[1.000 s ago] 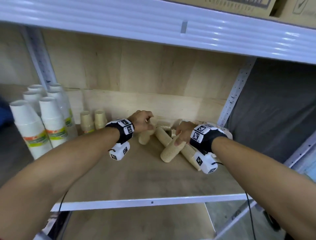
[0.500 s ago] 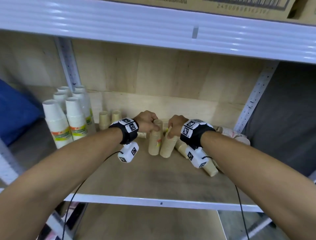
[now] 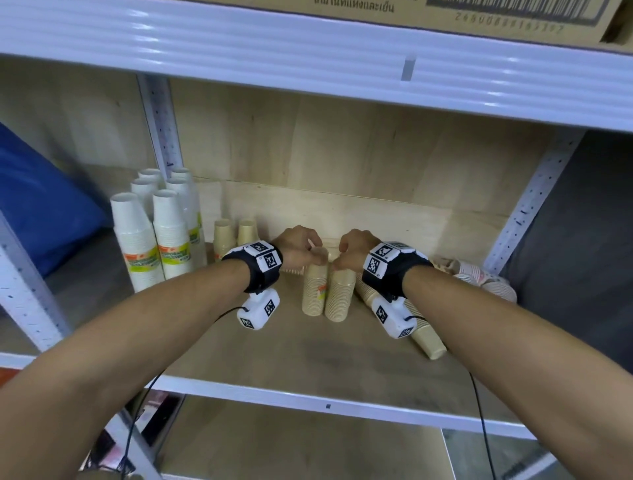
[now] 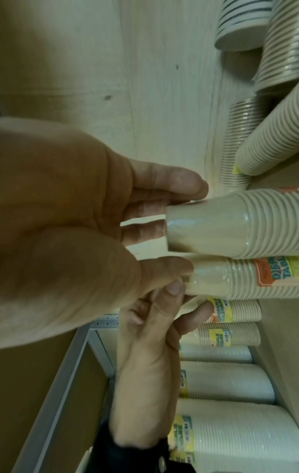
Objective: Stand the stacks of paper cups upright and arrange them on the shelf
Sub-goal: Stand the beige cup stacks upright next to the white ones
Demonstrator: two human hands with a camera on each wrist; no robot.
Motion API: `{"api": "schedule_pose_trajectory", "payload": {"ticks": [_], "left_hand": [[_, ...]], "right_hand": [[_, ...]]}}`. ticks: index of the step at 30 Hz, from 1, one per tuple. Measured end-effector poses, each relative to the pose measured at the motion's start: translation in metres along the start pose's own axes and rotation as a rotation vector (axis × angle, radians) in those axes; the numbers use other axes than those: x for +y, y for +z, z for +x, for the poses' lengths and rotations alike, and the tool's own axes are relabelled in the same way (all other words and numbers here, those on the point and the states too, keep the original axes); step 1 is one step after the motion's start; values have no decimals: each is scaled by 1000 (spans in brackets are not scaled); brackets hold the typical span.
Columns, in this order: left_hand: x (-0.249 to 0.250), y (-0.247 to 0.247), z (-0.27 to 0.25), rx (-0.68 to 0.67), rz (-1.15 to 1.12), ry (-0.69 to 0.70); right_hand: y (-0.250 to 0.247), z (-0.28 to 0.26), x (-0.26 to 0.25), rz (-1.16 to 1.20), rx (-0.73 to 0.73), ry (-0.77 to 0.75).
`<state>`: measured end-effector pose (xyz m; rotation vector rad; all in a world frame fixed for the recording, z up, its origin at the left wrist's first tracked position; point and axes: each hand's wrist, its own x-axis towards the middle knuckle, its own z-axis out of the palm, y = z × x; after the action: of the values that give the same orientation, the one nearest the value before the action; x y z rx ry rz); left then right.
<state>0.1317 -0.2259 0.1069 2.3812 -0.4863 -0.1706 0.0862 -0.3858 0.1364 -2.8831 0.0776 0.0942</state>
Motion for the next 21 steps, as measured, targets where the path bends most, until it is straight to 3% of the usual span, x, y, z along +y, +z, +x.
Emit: {"api": "schedule_pose_trajectory", "payload": {"ticks": [6, 14, 21], "left_hand": [[10, 0, 0, 32, 48, -5], [21, 0, -1, -28, 175, 32], [23, 3, 2, 12, 171, -22]], "right_hand": [[2, 0, -2, -16, 19, 34], [-4, -8, 4, -11, -20, -93], [0, -3, 5, 6, 3, -19]]}}
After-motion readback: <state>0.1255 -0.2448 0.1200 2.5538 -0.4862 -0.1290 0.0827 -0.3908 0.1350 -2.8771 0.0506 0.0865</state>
